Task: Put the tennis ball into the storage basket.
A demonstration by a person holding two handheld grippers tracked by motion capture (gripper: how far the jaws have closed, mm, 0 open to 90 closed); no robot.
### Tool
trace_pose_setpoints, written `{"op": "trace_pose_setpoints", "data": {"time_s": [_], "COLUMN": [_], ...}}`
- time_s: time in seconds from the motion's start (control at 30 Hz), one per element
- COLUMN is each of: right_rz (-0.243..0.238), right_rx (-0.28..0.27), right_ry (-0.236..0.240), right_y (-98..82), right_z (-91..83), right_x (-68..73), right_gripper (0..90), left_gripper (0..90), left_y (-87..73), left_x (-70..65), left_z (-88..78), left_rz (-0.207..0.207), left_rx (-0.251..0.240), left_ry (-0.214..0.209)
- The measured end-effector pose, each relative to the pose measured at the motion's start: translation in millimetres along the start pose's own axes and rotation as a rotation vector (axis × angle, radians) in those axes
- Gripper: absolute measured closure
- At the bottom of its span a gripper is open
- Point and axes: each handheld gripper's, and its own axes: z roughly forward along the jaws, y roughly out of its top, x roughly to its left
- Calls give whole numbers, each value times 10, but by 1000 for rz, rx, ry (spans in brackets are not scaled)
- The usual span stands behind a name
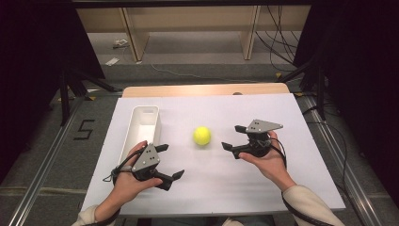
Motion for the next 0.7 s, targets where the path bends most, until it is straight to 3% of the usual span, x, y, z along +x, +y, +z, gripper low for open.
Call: {"op": "trace_pose_setpoints", "data": {"time_s": [0.7], "right_rz": [-7], "right_rx": [9], "right_ry": [7], "right_y": [31], "right_z": [108], "right_x": [11], "right_gripper": [156], "left_gripper": [8], "left_y": [1], "left_x": [1], "left_z": [-3], "left_rz": [0], "left_rx": [-1], "left_ry": [1]}}
